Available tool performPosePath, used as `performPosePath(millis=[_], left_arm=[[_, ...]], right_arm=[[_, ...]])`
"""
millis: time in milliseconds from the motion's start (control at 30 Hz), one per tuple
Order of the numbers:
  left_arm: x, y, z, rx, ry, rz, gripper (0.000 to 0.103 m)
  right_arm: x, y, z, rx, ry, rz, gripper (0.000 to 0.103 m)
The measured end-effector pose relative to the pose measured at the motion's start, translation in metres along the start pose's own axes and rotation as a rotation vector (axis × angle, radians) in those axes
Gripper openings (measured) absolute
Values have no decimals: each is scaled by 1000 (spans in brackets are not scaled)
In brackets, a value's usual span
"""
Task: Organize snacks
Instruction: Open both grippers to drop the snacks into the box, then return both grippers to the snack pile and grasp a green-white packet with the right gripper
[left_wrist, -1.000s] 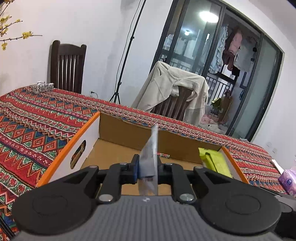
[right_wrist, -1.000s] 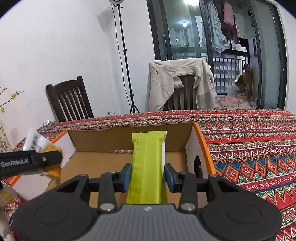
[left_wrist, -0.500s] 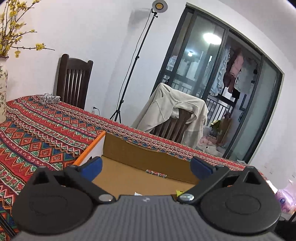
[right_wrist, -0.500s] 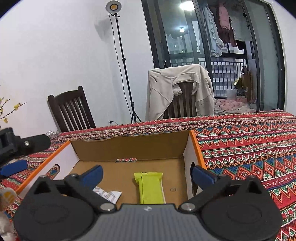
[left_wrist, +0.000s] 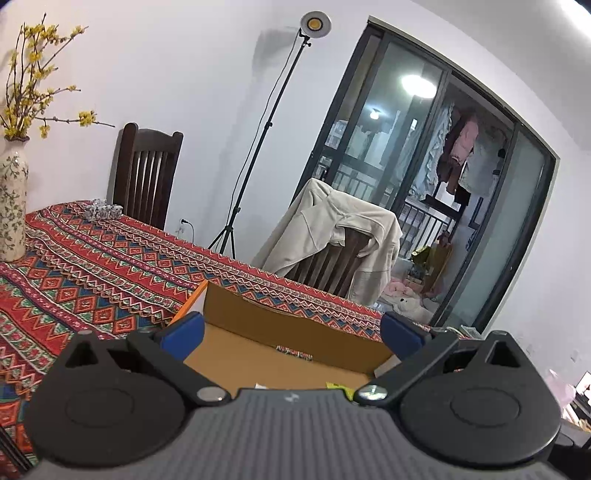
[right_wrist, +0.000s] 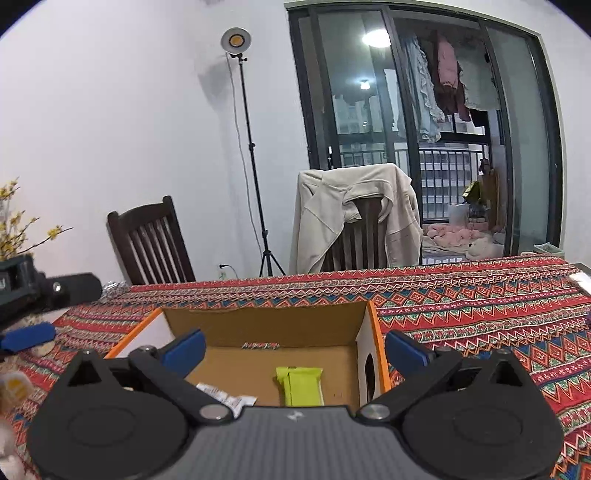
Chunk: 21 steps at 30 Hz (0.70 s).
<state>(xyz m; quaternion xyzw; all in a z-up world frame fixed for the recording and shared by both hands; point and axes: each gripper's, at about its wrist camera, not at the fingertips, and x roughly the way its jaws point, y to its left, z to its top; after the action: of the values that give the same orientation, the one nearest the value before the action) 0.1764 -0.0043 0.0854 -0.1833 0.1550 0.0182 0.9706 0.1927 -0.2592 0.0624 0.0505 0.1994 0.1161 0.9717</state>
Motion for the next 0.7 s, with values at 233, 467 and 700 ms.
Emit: performPosePath(millis=[233,467,700], left_arm=[[-30,8,-11,43,31,30,103],[-51,28,-37,63,98,91,103],[-77,42,-56,94,126,125,103]], right_arm=[[-29,-4,-22,11,44,15,103],[-52,-1,-55,9,87,53,103],[-66,3,-84,18,137,66,103]])
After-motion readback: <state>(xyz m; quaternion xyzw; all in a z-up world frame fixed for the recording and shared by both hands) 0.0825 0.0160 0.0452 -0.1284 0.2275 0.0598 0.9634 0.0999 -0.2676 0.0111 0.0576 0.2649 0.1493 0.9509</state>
